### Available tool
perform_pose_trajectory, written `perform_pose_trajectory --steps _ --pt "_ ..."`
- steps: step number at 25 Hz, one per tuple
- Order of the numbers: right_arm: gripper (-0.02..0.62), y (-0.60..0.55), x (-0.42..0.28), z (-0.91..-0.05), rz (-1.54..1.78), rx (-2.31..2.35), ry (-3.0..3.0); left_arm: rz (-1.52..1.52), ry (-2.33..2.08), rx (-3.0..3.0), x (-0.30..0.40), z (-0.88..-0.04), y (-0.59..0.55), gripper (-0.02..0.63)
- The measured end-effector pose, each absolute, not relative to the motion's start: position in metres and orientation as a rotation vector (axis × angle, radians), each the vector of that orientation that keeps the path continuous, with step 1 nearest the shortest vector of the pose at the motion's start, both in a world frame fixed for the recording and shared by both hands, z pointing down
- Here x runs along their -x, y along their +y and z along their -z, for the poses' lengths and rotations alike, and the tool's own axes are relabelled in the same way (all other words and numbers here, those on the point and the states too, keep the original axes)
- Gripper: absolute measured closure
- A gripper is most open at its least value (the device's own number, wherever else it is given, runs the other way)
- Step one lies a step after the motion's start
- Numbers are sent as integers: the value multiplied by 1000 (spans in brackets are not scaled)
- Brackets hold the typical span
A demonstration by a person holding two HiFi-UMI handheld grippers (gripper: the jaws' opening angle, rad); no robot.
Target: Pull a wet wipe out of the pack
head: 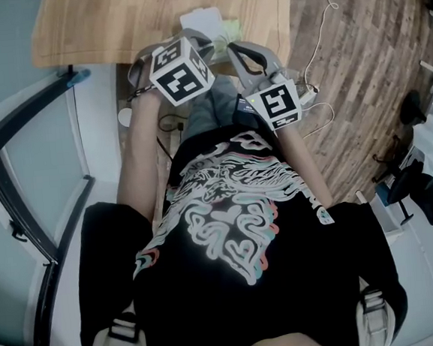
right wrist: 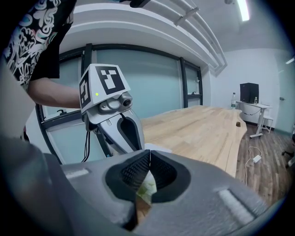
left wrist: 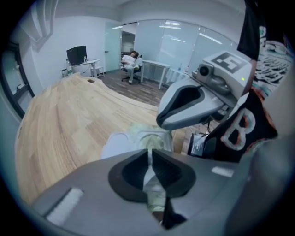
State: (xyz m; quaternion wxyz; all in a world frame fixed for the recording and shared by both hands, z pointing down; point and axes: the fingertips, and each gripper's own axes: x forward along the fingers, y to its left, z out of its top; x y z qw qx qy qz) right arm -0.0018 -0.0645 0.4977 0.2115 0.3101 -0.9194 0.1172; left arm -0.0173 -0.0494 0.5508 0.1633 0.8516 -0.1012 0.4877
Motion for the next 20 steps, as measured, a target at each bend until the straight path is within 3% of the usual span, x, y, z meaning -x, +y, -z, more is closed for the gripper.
perform_pose_trajectory --steps 14,16,20 --pt "591 -60 12 -500 -330 -810 -2550 -1225 -395 -2367 23 -544 -54 605" --pt "542 -58 16 -503 -344 -783 -2545 -1199 -411 -2355 24 -542 -56 605" --pt "525 -56 24 -505 -354 -743 -2542 -1122 -429 -2324 25 -534 -57 606"
